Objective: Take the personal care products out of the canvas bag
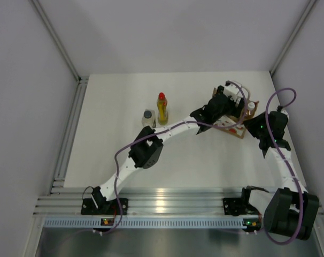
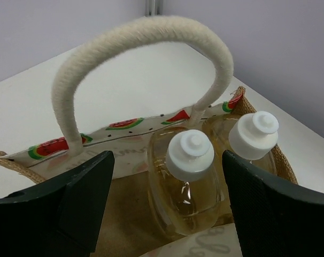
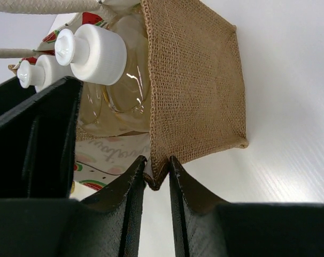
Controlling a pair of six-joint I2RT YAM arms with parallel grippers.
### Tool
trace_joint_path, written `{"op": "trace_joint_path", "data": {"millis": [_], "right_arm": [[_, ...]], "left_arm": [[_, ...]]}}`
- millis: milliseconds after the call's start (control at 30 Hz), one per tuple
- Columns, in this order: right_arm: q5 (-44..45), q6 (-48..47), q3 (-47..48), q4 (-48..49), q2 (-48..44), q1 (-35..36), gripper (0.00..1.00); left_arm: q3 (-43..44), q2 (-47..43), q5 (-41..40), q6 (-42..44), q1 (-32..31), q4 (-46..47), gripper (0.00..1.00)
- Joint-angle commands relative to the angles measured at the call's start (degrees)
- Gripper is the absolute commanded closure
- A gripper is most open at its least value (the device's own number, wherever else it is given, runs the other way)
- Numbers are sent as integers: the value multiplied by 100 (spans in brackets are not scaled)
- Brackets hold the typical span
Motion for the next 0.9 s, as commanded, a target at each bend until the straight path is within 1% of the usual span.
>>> {"op": "trace_joint_path", "data": {"millis": [0,100,267,367,467,500,533,600,633,667,700,733,867], "right_arm": [[-113,1,3,192,-79,-54,78],[-131,-8,-23,193,-62,-54,78],[-193,-43,-41,192,-44,-54,78],[-228,-52,-41,192,-62,-45,78],[-263,-69,-32,192,-53,-54,78],[-263,-61,-24,193,-53,-54,78],[-254,-78,-24,193,-62,-54,78],[-263,-87,-24,193,-62,-63,78],[-263,-96,-32,184,-53,-63,78],[-263,-96,-32,184,-44,-63,78],[-272,-96,-24,184,-35,-54,78],[-272,-104,-24,192,-27,-63,78],[-281,-87,3,192,0,-71,78]], "left_arm": [[240,128,-154,144,-46,443,15],[275,215,-31,127,-46,505,16],[539,444,-48,153,-90,549,21],[679,540,-74,214,-125,593,31],[732,576,-127,293,-169,655,35],[750,585,-136,294,-169,646,38],[768,594,-145,294,-169,646,51],[820,602,-153,294,-187,611,65],[838,602,-145,285,-195,585,77],[864,594,-127,276,-195,558,83],[882,576,-145,267,-204,541,94],[891,550,-180,250,-204,541,100],[979,392,-268,302,-213,453,100]]}}
